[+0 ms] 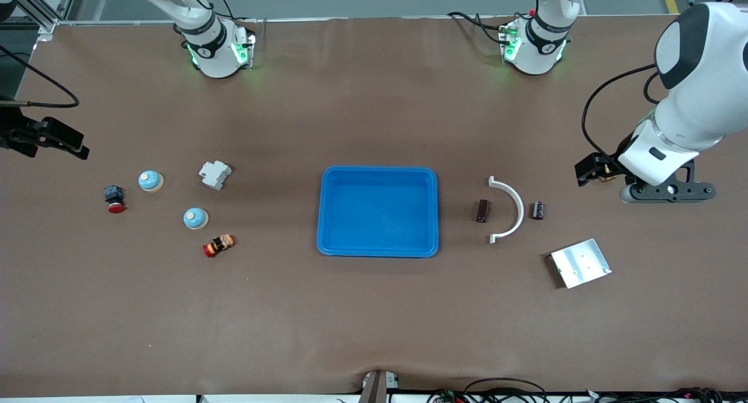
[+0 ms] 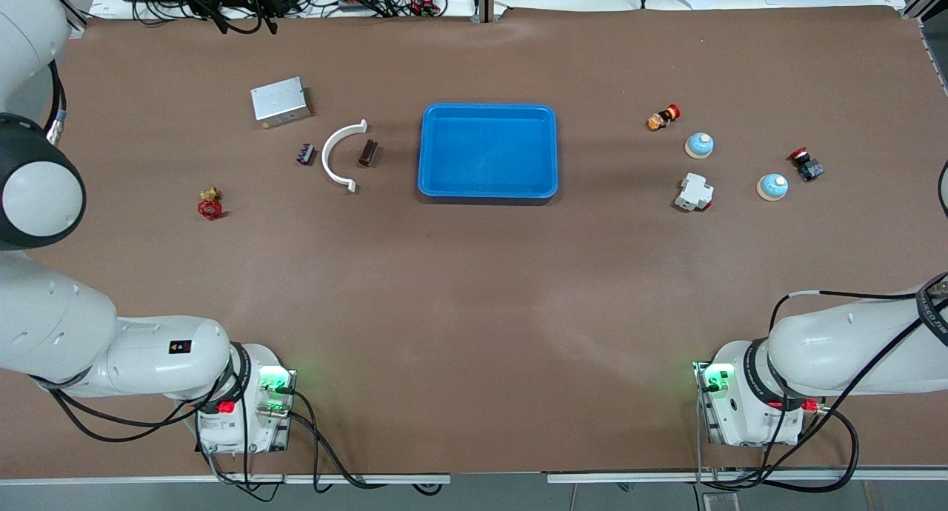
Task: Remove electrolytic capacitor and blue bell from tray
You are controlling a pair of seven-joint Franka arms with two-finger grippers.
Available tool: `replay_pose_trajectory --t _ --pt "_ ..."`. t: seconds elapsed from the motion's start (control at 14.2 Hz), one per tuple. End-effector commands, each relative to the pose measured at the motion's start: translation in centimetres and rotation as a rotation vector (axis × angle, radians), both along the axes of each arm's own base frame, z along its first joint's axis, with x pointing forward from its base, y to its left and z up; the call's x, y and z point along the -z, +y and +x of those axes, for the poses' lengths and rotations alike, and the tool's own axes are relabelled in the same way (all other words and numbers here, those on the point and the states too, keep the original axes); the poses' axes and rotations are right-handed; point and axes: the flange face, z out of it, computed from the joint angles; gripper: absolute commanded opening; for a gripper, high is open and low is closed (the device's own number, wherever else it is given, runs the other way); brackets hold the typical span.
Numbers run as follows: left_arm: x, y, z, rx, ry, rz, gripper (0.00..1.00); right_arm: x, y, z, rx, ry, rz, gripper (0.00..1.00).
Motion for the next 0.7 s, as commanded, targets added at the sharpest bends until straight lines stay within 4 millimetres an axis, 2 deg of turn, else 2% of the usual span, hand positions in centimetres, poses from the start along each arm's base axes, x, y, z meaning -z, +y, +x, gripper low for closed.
replay_pose_trajectory --t 0.0,0.14,0.63 --pt "-3.7 -0.8 -1.2 -0.001 0.013 -0.037 1.00 -0.5 -0.3 -0.3 0.000 -0.001 0.015 1.00" --pt "-4.6 -1.4 -1.7 0.000 0.031 -0.041 1.00 -0.6 -0.1 -0.3 -0.003 -0.003 0.015 1.00" --pt "-6.7 -1.4 -2.8 -0.002 0.011 -0.036 1.00 -0.6 -0.1 -0.2 -0.003 -0.004 0.016 1.00"
